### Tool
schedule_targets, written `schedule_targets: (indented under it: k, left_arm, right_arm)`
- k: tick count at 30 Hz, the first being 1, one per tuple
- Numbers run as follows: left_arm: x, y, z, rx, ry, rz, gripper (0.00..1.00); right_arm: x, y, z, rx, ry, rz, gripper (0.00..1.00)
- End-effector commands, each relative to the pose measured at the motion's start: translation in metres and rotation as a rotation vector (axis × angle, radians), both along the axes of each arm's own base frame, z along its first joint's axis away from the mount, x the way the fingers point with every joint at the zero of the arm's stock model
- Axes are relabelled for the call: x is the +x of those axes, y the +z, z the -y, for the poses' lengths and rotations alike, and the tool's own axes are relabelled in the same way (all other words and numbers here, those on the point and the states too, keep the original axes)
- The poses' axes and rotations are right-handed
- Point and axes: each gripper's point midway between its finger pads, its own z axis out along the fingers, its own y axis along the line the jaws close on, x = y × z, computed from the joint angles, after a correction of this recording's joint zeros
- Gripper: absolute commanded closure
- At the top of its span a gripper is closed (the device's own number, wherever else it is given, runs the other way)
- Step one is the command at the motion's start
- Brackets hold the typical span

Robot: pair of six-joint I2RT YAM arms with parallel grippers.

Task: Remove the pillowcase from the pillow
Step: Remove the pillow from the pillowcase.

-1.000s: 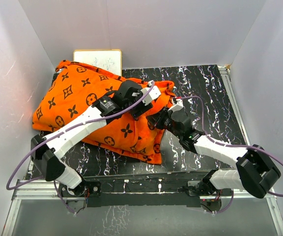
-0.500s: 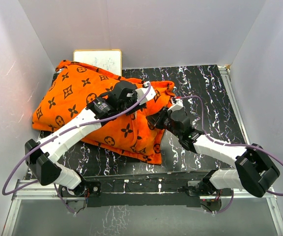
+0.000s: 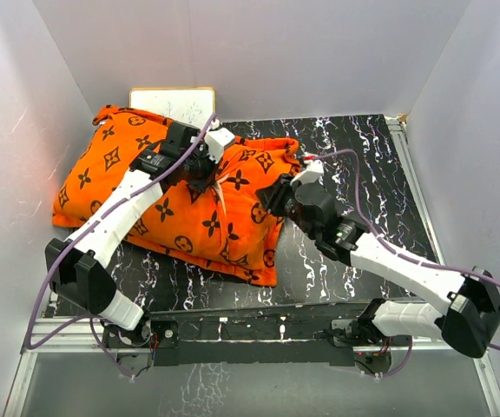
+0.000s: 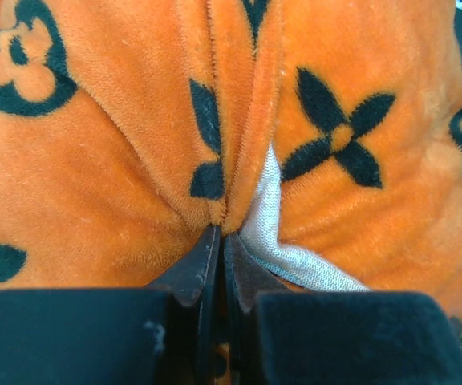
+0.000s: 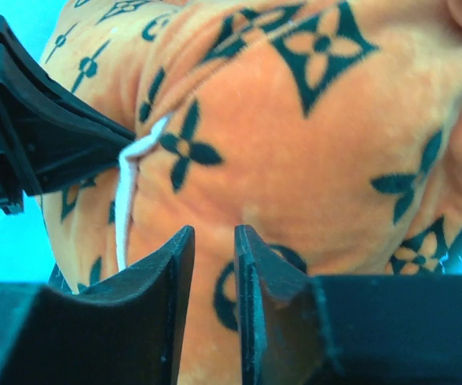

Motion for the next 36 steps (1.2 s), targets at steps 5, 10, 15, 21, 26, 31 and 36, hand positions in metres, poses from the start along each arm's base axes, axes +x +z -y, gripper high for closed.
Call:
schedule_targets:
  k: [5,10,15,21,26,31,36]
  left_arm:
    - [-0.036,-0.011,-0.003,-0.066,0.019,-0.213,1.00]
    - [-0.037,0.002,-0.001,-0.099,0.019,-0.209,1.00]
    - [-0.026,0.025,-0.004,-0.102,0.021,-0.130,1.00]
    - [-0.008,0.069,-0.014,-0.069,0.019,0.055,1.00]
    - [-0.001,0.089,-0.024,-0.039,0.019,0.168,1.00]
    - [0.003,0.102,-0.029,-0.028,0.041,0.227,1.00]
    - [0.016,0.117,-0.045,0.023,0.093,0.343,1.00]
  right_arm:
    - [0.017,0.019,-0.056,-0.041,0.057,0.012,0.47]
    - [0.028,0.004,-0.073,-0.072,0.068,-0.022,0.42]
    - [0.030,-0.029,-0.064,-0.138,0.028,-0.069,0.47]
    - [0.026,-0.064,-0.022,-0.258,-0.093,-0.082,0.91]
    - [0.020,-0.081,-0.008,-0.274,-0.119,-0.109,0.92]
    - [0.019,-0.086,0.011,-0.289,-0.164,-0.119,0.92]
    - [0.023,-0.088,0.044,-0.267,-0.221,-0.137,0.92]
